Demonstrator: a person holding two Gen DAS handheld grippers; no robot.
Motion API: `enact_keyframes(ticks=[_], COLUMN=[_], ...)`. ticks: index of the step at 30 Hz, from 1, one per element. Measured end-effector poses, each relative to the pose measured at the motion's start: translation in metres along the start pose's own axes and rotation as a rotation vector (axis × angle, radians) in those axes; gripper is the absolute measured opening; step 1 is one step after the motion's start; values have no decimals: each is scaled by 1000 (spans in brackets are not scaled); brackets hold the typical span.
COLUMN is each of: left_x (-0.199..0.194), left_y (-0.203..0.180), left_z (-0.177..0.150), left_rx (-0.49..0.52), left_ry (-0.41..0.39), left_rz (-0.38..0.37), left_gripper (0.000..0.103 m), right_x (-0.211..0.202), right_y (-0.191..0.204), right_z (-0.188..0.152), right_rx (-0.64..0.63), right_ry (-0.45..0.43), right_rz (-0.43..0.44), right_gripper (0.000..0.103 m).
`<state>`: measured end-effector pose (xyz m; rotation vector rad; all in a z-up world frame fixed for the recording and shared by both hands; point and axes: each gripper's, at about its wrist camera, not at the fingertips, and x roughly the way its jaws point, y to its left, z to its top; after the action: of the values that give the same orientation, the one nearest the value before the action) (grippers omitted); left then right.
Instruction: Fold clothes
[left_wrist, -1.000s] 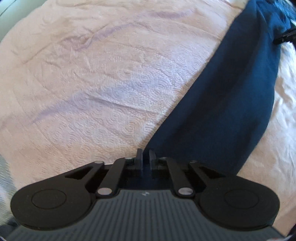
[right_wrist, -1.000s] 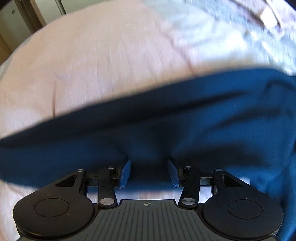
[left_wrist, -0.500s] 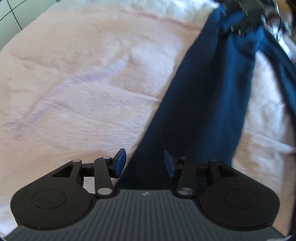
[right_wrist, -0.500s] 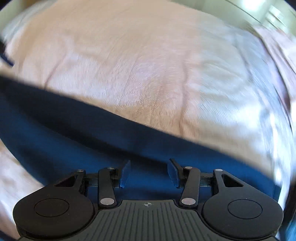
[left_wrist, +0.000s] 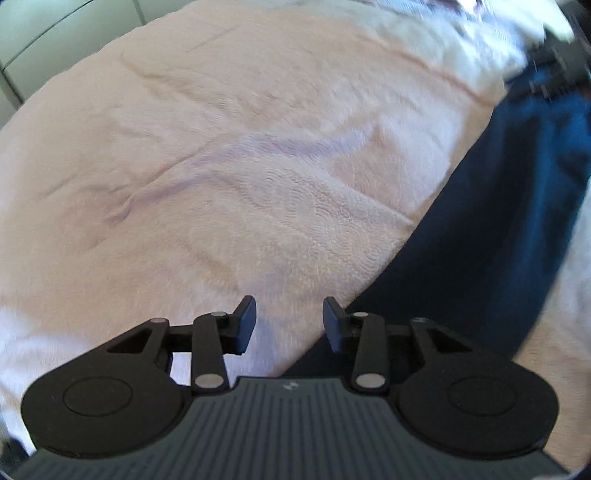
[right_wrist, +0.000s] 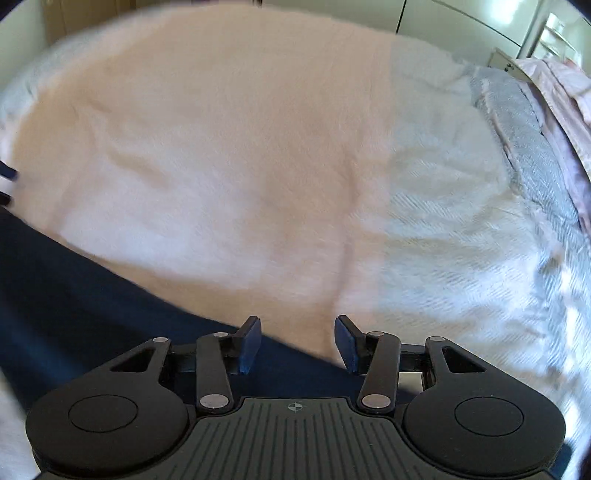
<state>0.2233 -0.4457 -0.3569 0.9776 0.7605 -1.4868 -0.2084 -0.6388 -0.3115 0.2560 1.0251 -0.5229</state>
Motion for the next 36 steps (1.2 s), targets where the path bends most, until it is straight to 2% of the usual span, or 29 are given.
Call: enact_keyframes(ticks=[2, 4, 7, 9, 11, 13, 15, 17, 20, 21, 23, 24, 26, 27, 29, 31, 33, 36], left_x=[-3, 5, 32, 40, 40, 34, 17, -1, -16, -18, -9, -5, 2, 4, 7, 2, -10, -21], left_y=[-2, -12, -30, -26, -11, 6, 20, 23, 20, 18, 16, 15, 18, 22, 29, 36, 42, 50], left_z=[-8, -19, -31, -32, -26, -25, -31, -42, -65, -72, -83, -89, -94, -93, -93, -91, -92, -104], left_rx=[-15, 9, 95, 107, 75, 27, -19, -23, -14, -4, 40, 63, 73, 65, 49, 29, -9, -38], left_ry=[25, 64, 102, 62, 17, -5, -20, -18, 29, 50, 78, 93, 92, 82, 60, 48, 38, 54], left_rz=[-45, -78, -28, 35, 102, 151, 142, 112, 43, 28, 65, 83, 109, 117, 135, 169, 177, 185], left_gripper=[34, 35, 35, 37, 37, 29, 28, 31, 39, 42, 45, 45, 48, 48, 48, 47, 42, 42], right_x=[-11, -4, 32, 52, 72, 84, 80, 74, 49, 48, 47, 53, 68, 75, 94, 108, 105, 87], right_y=[22, 50, 95, 106, 117, 115, 109, 105, 122, 131, 147, 156, 168, 170, 160, 145, 136, 132], right_z=[-3, -4, 0, 11, 22, 34, 43, 51, 45, 42, 34, 31, 25, 25, 42, 62, 71, 74], right_rx=[28, 42, -6, -52, -98, -92, -53, -15, -23, -62, -151, -229, -370, -411, -405, -322, -254, -175], right_ry=[-19, 2, 78, 46, 15, -15, -22, -29, -6, 13, 55, 86, 132, 128, 103, 70, 63, 51], right_rz=[74, 161, 209, 148, 86, 41, 30, 27, 85, 101, 131, 135, 118, 95, 63, 31, 33, 43], right_gripper=[48, 48, 48, 48, 48, 48, 48, 48, 48, 48, 51, 58, 59, 59, 59, 59, 59, 59])
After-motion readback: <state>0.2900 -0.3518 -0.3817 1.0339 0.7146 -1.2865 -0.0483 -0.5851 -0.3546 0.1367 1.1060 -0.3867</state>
